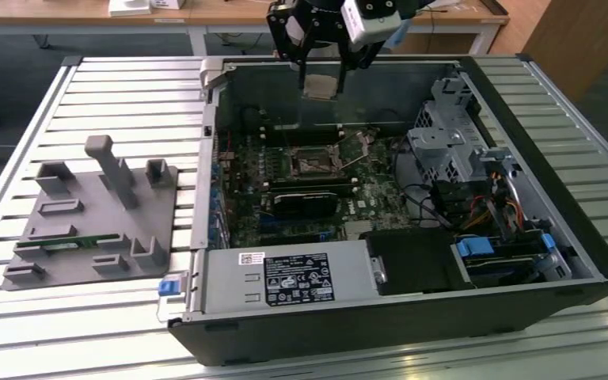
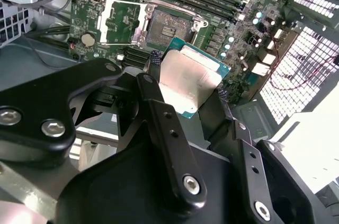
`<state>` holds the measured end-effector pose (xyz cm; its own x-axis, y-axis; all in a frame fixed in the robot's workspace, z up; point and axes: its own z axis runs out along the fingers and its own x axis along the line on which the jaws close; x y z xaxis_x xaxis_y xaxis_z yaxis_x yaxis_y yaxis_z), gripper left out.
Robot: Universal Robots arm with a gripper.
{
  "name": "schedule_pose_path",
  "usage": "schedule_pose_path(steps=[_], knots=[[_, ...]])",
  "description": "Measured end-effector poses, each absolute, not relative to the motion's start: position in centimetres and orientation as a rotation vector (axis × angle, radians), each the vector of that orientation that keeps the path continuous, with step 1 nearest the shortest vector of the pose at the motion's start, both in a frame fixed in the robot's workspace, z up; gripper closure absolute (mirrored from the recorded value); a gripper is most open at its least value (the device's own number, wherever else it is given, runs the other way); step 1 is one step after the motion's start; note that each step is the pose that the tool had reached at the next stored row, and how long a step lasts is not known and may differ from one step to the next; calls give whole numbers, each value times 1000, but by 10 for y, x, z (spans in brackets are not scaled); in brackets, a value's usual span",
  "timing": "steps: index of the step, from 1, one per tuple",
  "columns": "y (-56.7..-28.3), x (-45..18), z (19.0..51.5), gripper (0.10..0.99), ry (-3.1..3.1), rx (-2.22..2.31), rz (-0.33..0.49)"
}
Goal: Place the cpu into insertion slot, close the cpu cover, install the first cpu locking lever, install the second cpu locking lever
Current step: 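Place the cpu into insertion slot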
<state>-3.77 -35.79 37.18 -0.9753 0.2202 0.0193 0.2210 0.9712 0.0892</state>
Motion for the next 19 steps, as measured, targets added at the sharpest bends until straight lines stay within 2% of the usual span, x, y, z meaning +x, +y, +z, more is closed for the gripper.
schedule_pose_path(steps=[19], knots=[[-358,-40,372,549,-3093,-506,-140]])
